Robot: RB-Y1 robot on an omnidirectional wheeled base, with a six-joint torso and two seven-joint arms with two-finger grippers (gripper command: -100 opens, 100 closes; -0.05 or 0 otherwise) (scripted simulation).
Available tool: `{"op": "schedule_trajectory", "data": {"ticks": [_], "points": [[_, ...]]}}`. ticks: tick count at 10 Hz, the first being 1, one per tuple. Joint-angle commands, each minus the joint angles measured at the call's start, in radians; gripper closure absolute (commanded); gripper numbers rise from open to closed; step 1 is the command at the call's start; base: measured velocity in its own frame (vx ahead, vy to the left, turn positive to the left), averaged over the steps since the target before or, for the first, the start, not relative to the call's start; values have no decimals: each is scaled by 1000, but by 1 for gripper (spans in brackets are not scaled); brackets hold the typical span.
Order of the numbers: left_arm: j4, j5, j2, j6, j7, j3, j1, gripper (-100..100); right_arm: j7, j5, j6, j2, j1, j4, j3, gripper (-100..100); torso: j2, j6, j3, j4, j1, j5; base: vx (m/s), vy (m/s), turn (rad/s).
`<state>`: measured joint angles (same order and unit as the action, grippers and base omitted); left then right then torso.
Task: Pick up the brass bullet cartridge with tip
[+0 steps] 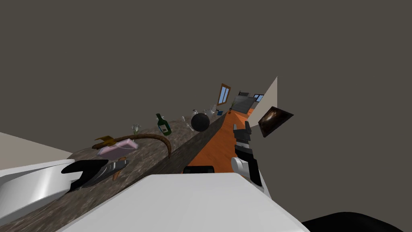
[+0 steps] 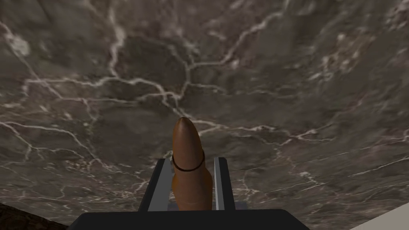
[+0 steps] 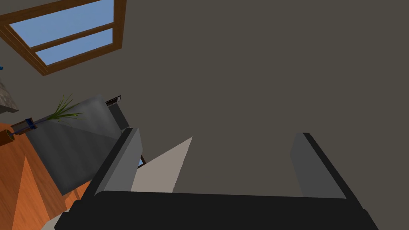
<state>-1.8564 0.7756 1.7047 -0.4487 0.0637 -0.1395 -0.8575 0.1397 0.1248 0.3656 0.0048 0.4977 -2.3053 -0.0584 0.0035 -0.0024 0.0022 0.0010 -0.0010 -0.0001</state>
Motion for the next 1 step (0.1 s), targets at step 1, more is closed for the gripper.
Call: {"op": "schedule_trajectory", "data": {"ticks": [1], "points": [[0,0,0,0,0,0,0,0,0,0,0,0,0,0,0,0,0,0,0,0,0,0,0,0,0]]}}
